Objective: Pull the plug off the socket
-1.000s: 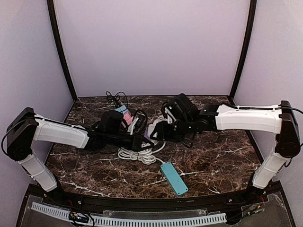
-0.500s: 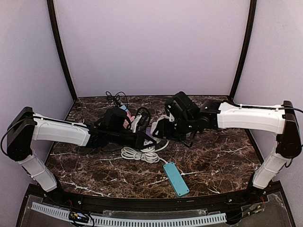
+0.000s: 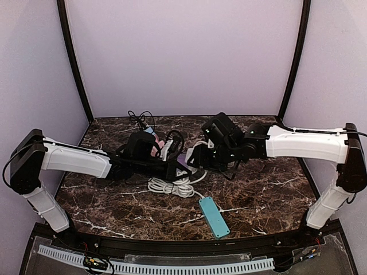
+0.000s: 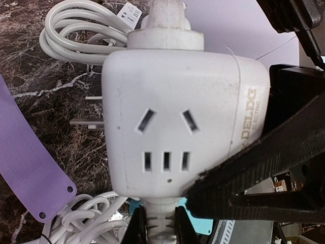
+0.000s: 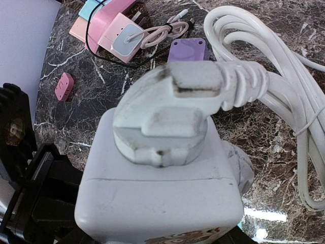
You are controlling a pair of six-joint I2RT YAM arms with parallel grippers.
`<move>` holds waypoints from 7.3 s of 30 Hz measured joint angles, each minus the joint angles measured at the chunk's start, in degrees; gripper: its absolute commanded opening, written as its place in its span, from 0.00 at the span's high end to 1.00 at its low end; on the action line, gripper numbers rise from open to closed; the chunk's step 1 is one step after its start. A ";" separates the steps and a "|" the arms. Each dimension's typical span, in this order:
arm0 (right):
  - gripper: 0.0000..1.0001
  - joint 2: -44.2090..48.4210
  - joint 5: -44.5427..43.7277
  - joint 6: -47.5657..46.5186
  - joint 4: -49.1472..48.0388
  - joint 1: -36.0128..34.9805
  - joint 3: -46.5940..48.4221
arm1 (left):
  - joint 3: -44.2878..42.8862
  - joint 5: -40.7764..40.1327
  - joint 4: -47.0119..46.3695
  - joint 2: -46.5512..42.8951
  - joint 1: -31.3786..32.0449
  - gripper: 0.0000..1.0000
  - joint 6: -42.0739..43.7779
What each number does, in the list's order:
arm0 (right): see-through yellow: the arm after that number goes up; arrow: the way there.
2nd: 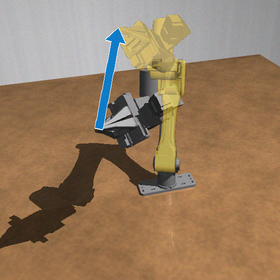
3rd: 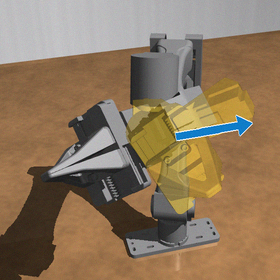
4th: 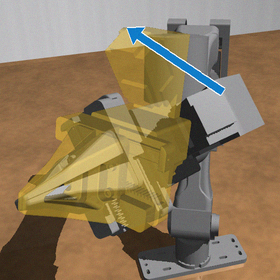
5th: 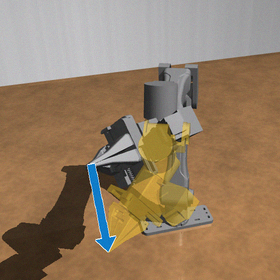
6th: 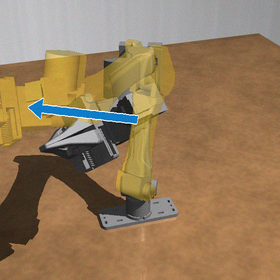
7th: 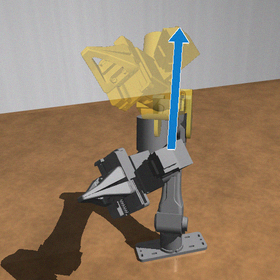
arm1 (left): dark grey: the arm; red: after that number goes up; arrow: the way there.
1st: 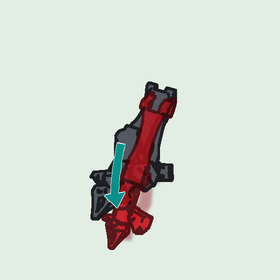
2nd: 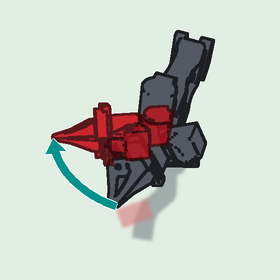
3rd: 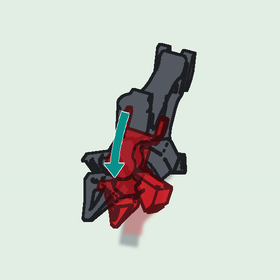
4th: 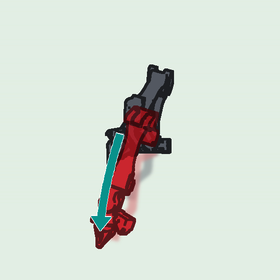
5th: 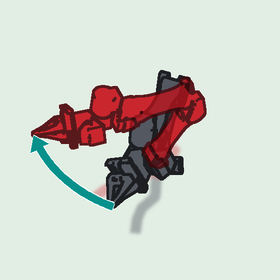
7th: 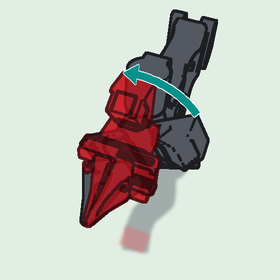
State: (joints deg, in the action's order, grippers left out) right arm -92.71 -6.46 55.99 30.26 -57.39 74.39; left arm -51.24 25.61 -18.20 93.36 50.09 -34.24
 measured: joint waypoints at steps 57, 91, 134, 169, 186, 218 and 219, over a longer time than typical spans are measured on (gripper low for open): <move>1.00 -0.28 1.40 -8.76 -4.68 1.29 -0.11 | -0.28 3.19 0.04 -0.61 -3.54 0.99 -0.59; 1.00 2.69 -1.51 1.20 -5.05 0.37 -1.01 | -1.81 9.11 1.79 -1.57 -5.79 0.99 2.23; 1.00 16.57 -6.86 -12.41 -7.41 5.22 -15.26 | 6.19 5.73 3.54 -4.46 -11.67 0.98 -5.70; 1.00 13.99 -10.23 -8.68 -5.64 5.22 -12.85 | -9.51 15.82 13.57 -13.55 -15.50 0.99 -6.14; 1.00 6.75 -6.40 -6.80 -8.87 5.33 -7.65 | -14.43 17.22 21.16 -12.87 -15.87 0.99 0.35; 1.00 6.75 -6.38 -12.61 -9.11 1.90 -9.88 | 20.94 -8.48 18.80 -21.18 -16.24 0.25 -11.30; 1.00 6.75 -6.36 -12.94 -9.20 1.90 -10.03 | 20.83 -9.05 19.71 -21.29 -16.24 0.22 -11.23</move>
State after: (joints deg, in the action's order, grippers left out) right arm -85.95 -12.82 43.05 21.06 -55.48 64.36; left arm -30.41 16.56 1.52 72.07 33.85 -45.47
